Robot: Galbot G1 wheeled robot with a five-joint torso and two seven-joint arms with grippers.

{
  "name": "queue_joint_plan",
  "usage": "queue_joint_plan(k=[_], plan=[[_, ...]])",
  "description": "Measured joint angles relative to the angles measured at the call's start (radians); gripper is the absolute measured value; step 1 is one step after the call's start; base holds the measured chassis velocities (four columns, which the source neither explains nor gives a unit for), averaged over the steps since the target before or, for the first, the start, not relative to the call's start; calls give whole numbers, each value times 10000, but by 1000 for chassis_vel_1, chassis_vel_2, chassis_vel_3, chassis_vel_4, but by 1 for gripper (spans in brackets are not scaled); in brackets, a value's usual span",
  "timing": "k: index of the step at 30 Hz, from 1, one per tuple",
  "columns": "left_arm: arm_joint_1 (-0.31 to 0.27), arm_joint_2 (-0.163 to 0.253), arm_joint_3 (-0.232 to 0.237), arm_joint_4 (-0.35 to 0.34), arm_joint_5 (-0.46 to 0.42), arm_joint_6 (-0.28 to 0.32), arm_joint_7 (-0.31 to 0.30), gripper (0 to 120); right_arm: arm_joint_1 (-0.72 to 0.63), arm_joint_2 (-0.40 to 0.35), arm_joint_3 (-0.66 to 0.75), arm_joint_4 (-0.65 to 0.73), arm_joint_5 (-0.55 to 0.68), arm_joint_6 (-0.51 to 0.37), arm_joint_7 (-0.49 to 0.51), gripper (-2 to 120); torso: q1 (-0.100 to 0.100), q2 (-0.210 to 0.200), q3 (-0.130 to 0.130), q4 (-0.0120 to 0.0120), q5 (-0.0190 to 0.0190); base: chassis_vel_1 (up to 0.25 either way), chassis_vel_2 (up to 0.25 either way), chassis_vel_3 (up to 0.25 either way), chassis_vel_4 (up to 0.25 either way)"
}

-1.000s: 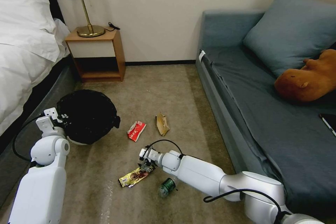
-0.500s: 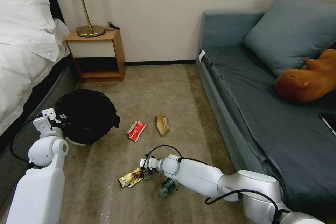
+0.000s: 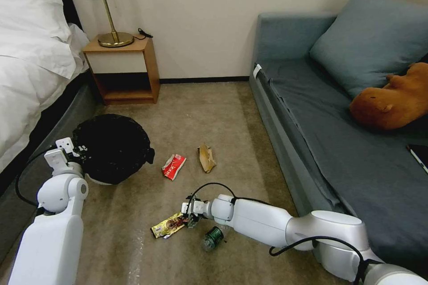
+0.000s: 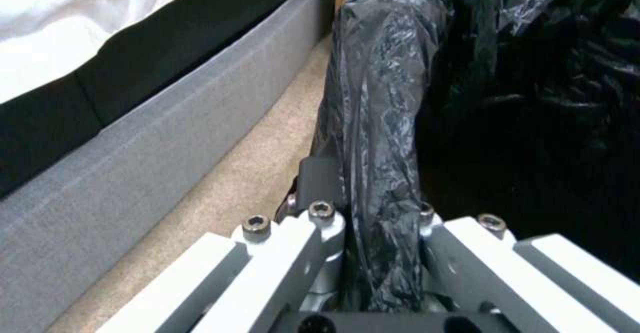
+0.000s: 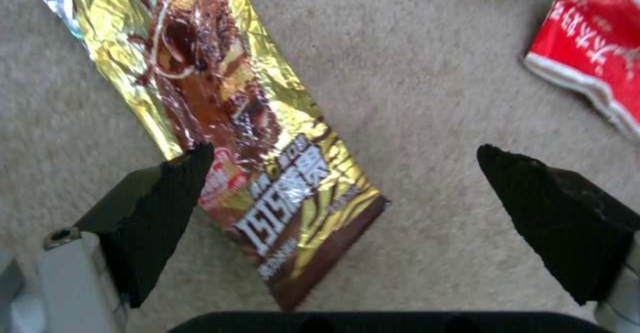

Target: Pick up the trash bin, then pick up the garbage on the floor and place it into the trash bin.

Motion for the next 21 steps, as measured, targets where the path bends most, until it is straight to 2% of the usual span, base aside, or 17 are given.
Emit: queue_joint_plan(k=[7, 21], plan=[[-109, 79, 1, 232, 67, -129, 71, 3, 268, -139, -389, 125, -1059, 409, -396, 100, 0, -1, 0, 0, -1, 0, 0, 0, 0], [-319, 106, 96, 288, 69, -85, 65, 3, -184, -107, -394, -325, -1250, 588, -383, 100, 0, 0, 0, 0, 0, 0, 0, 0, 0]])
